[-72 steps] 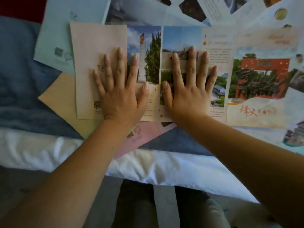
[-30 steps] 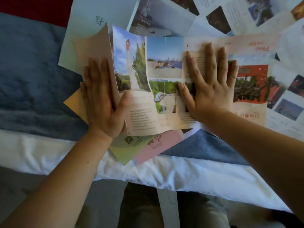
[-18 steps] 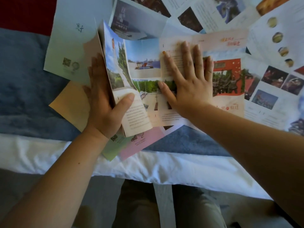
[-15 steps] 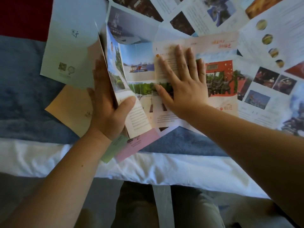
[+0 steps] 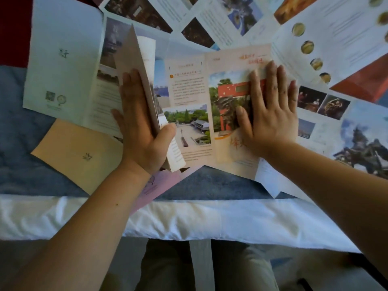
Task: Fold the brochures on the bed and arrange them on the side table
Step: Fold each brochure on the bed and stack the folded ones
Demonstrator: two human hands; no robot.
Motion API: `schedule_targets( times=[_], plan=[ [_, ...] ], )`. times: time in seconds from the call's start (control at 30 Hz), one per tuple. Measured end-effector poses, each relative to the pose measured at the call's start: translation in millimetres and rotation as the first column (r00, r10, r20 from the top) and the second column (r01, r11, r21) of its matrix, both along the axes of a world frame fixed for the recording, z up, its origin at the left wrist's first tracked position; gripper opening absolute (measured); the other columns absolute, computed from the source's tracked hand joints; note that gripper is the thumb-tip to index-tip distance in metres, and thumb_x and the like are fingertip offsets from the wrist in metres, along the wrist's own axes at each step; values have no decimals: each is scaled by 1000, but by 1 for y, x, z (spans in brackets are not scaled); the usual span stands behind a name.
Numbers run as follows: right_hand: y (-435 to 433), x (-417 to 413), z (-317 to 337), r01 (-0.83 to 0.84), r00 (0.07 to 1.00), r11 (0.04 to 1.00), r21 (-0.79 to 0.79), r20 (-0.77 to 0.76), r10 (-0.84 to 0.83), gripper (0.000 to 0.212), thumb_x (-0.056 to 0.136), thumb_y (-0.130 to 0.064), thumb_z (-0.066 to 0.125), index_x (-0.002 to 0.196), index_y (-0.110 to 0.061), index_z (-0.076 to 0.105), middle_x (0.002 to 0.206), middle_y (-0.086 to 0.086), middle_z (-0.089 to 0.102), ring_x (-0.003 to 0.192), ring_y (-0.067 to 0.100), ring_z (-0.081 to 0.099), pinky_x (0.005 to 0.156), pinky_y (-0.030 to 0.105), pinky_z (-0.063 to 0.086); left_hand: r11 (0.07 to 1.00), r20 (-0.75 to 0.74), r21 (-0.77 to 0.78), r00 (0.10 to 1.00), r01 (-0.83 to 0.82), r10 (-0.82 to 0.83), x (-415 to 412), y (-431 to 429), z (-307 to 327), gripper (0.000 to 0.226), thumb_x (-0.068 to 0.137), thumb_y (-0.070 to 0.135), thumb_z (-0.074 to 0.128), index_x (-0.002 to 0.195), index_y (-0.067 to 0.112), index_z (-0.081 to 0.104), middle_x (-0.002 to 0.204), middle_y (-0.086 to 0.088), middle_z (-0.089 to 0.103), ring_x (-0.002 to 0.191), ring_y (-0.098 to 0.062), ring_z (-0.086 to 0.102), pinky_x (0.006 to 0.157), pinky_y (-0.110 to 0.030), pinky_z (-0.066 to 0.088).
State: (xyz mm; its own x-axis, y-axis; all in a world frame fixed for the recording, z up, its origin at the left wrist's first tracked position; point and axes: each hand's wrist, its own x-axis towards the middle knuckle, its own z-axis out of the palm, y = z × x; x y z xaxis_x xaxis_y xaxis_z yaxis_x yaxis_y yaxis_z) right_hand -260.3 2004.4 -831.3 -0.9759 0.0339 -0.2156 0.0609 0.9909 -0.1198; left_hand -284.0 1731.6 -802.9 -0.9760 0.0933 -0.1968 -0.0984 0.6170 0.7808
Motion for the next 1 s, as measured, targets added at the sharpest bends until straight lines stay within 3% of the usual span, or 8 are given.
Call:
schedule_targets(
  times=[0.1, 0.3, 0.43, 0.6, 1.0],
  plan=[
    [-5, 1, -6, 5, 1000, 1000, 3, -25, -5, 75, 107, -59, 17, 166, -17, 0, 173, 14, -4, 160, 31, -6, 129, 52, -4, 997, 29, -78, 1000, -4, 6, 3, 20, 9, 102, 77, 38, 50, 164, 14, 2, 172, -10, -4, 159, -25, -6, 122, -64, -10],
    [-2, 1, -9, -14, 999, 1000, -13, -38, 13, 75, 107, -58, 18, 166, -16, -1, 174, 11, -4, 160, 30, -6, 128, 54, -3, 959, 35, -246, 990, 141, -137, 7, 49, 8, 106, 72, 45, 54, 165, 23, 7, 172, -11, -5, 158, -32, -9, 120, -67, -9],
    [-1, 1, -11, -13, 998, 999, -29, -61, 11, 75, 107, -57, 20, 167, -15, 3, 174, 13, -1, 160, 32, -4, 128, 55, -2, 868, 89, -465, 985, 174, -150, 18, 71, -6, 98, 77, 50, 46, 164, 34, 6, 172, -8, -7, 157, -35, -11, 119, -69, -10],
    [-1, 1, -12, -25, 996, 999, -25, -84, 23, 75, 107, -57, 21, 166, -14, 5, 173, 15, 2, 160, 34, 0, 128, 55, 0, 681, 28, -720, 986, 133, -163, 24, 80, -29, 78, 98, 63, 29, 165, 29, 8, 171, -18, 2, 157, -44, -1, 121, -69, 0],
    [-6, -1, -8, -48, 996, 998, 45, -77, 51, 70, 109, -51, 14, 166, -12, 3, 173, 18, 0, 159, 39, -1, 126, 63, -1, 656, -18, -751, 991, 73, -131, 26, 87, -35, 81, 96, 71, 26, 164, 29, 11, 170, -21, 7, 156, -46, 5, 121, -68, 6]
  ],
)
